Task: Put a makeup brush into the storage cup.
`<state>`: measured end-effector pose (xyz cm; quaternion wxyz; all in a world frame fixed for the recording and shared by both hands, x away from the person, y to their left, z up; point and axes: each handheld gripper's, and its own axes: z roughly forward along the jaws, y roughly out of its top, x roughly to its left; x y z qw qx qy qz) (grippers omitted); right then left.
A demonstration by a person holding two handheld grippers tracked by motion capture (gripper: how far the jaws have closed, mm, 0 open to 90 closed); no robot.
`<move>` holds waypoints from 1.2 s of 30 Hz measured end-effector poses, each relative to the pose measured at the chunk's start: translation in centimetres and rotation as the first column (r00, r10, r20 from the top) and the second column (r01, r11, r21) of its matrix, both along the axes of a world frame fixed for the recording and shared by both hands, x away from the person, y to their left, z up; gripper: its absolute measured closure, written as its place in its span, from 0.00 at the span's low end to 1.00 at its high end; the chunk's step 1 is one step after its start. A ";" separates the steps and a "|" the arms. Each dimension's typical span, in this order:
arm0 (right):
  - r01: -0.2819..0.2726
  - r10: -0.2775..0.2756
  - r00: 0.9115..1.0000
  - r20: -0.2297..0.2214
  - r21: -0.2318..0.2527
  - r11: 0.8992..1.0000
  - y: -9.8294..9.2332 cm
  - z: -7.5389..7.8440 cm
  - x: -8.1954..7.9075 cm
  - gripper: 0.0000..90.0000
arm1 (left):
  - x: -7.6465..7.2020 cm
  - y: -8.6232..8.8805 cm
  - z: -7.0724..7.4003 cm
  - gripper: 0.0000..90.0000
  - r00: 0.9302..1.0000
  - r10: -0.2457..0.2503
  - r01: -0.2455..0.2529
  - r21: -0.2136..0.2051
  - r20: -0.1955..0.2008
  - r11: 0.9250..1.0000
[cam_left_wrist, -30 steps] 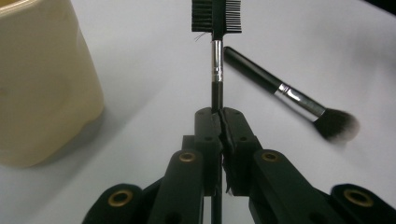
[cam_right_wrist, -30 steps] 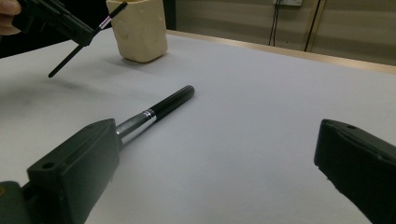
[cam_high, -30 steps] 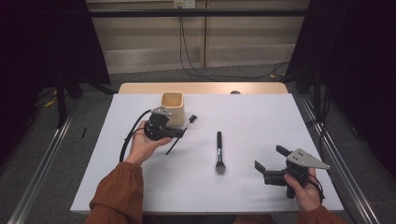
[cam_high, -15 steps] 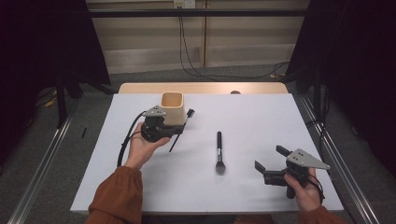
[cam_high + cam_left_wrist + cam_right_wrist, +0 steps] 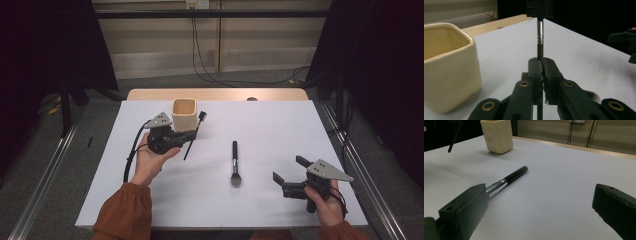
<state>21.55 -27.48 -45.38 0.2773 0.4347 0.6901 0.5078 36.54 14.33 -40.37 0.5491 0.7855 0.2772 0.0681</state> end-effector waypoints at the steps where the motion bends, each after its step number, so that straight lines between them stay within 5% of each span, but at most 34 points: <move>1: 0.000 0.000 1.000 0.000 0.000 1.000 0.0 0.0 0.0 0.00 | -0.1 0.0 0.1 0.95 1.000 0.002 -0.002 -0.009 0.000 1.000; 16: 0.001 -0.001 1.000 0.005 0.007 1.000 0.0 0.0 0.0 0.00 | -0.3 1.4 2.1 0.95 0.995 0.079 -0.072 -0.103 0.059 0.992; 36: 0.006 -0.006 1.000 0.015 0.027 1.000 0.0 0.0 0.0 0.00 | 1.2 2.6 5.7 0.95 0.983 0.131 -0.117 -0.113 0.124 0.987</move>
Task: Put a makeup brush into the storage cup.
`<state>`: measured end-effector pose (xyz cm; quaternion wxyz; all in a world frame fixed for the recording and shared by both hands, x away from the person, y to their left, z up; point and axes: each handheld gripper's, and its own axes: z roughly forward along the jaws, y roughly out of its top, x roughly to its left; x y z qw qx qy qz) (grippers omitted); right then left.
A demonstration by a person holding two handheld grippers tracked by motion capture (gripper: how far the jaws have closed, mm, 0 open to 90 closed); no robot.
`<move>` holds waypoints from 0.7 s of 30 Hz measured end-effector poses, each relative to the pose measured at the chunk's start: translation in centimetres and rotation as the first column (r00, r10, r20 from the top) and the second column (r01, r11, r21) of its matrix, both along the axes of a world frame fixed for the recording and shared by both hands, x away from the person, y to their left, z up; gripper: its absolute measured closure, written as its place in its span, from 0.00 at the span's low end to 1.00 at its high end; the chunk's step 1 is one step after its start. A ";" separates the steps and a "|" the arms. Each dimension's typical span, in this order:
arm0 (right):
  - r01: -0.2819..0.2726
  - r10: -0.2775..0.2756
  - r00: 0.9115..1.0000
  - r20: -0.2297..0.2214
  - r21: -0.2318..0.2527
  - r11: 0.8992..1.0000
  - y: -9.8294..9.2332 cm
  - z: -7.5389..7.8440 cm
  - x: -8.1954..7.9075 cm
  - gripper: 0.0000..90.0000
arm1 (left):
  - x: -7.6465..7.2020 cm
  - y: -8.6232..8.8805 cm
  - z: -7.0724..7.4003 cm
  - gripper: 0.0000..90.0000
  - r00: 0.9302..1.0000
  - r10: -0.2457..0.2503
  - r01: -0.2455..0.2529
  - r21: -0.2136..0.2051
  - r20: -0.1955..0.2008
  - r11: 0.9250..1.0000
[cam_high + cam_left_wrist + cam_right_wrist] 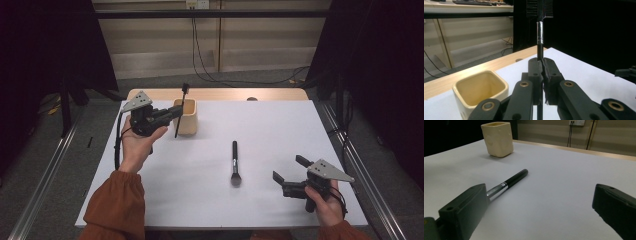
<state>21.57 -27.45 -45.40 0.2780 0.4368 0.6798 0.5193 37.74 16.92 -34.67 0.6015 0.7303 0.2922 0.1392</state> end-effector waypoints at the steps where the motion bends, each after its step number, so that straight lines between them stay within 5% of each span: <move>1: -0.001 0.001 1.000 0.003 -0.003 1.000 0.0 0.0 0.0 0.00 | 0.1 0.0 0.1 0.95 1.000 0.004 -0.004 -0.002 0.005 1.000; 21: -0.002 0.002 1.000 0.002 0.001 1.000 -0.2 0.0 -0.1 0.00 | 2.7 -0.1 0.9 0.95 0.995 0.086 -0.084 -0.060 0.040 0.995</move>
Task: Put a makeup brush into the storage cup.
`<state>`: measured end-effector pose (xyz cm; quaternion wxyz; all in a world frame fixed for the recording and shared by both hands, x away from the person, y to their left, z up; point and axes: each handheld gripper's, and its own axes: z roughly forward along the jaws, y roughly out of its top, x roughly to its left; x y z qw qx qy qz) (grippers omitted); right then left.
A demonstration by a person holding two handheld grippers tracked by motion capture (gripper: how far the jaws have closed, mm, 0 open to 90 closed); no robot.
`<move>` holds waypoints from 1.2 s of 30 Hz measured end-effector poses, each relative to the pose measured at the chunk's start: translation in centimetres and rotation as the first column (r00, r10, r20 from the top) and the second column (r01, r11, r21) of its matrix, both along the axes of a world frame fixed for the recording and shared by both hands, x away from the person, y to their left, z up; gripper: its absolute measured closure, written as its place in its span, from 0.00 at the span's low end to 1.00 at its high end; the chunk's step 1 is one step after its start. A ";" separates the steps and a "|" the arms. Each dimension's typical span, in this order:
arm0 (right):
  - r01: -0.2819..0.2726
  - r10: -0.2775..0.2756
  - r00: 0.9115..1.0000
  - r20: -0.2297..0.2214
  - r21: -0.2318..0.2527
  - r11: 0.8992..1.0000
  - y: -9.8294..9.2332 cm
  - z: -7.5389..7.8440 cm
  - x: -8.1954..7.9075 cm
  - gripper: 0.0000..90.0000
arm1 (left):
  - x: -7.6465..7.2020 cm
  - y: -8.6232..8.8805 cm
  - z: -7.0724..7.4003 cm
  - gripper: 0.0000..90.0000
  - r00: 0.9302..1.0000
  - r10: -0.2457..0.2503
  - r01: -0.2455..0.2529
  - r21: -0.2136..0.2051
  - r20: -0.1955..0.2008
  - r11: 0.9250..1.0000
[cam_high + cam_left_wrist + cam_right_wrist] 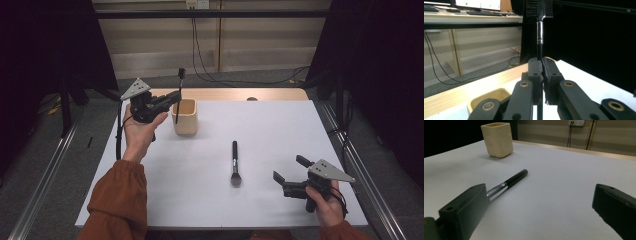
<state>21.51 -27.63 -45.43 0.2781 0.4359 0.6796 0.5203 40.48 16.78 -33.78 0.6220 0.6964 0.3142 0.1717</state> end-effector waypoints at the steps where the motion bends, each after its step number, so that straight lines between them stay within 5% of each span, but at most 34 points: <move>1: 0.000 0.000 1.000 0.000 0.000 1.000 0.0 0.0 0.0 0.00 | 0.1 0.0 -0.1 0.95 1.000 0.005 -0.005 -0.014 0.008 1.000; 20: 0.010 -0.010 1.000 0.001 0.006 1.000 0.0 0.0 -0.1 0.00 | 3.2 -0.8 -0.2 0.95 0.999 0.040 -0.040 -0.001 0.020 0.999; 36: 0.007 -0.007 1.000 0.001 0.003 1.000 -0.1 0.0 -0.2 0.00 | 5.3 -1.6 -1.8 0.95 0.998 0.066 -0.066 0.007 0.007 0.998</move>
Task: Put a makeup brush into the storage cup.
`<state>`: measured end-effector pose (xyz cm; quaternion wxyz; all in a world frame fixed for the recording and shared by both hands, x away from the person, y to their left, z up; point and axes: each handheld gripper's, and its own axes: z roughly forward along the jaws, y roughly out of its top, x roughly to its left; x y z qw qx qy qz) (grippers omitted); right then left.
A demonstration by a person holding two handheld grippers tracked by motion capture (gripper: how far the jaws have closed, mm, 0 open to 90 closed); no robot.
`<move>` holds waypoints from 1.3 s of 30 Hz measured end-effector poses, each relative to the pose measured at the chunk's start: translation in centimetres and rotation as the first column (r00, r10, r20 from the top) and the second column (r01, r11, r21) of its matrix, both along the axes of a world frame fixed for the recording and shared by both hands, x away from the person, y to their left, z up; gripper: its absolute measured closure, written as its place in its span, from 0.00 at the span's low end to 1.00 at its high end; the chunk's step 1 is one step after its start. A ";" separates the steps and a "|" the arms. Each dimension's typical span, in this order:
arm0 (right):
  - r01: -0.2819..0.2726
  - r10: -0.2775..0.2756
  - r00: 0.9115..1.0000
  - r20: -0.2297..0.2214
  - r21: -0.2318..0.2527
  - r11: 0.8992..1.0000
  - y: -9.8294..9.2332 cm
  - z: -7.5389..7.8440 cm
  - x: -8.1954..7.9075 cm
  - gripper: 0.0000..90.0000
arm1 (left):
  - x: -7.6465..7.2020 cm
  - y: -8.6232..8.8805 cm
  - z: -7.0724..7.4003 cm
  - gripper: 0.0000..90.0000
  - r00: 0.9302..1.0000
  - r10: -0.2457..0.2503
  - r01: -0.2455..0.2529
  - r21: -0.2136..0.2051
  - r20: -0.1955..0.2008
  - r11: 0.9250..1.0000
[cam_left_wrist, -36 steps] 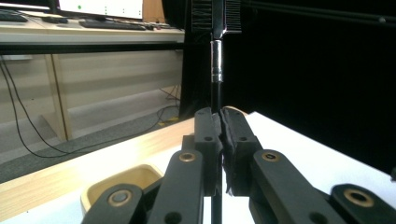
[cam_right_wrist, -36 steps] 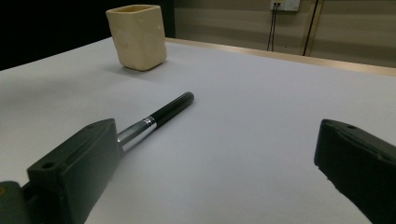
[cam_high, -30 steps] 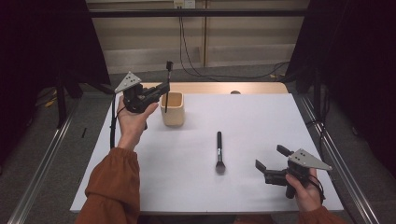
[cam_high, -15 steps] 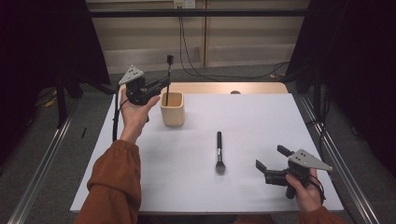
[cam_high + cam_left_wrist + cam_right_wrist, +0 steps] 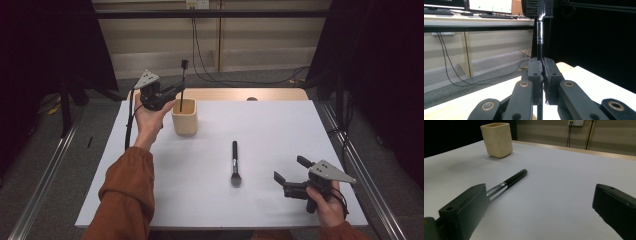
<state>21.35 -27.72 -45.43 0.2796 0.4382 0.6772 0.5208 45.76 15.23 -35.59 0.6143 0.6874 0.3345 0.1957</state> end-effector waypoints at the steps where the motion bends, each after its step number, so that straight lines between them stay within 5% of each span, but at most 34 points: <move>1: 0.001 -0.001 1.000 0.000 0.001 1.000 0.0 0.0 0.0 0.00 | 0.1 0.0 -0.1 0.95 1.000 0.000 0.000 0.003 0.001 1.000; 23: 0.000 0.000 1.000 -0.005 0.007 1.000 -0.1 0.0 -0.1 0.00 | 1.0 -0.4 -1.9 0.95 1.000 -0.003 0.003 0.062 -0.002 0.998; 39: -0.002 0.002 1.000 -0.007 0.000 1.000 -0.1 0.0 -0.1 0.00 | 1.2 0.0 -3.9 0.95 0.999 0.004 -0.002 0.063 -0.040 0.998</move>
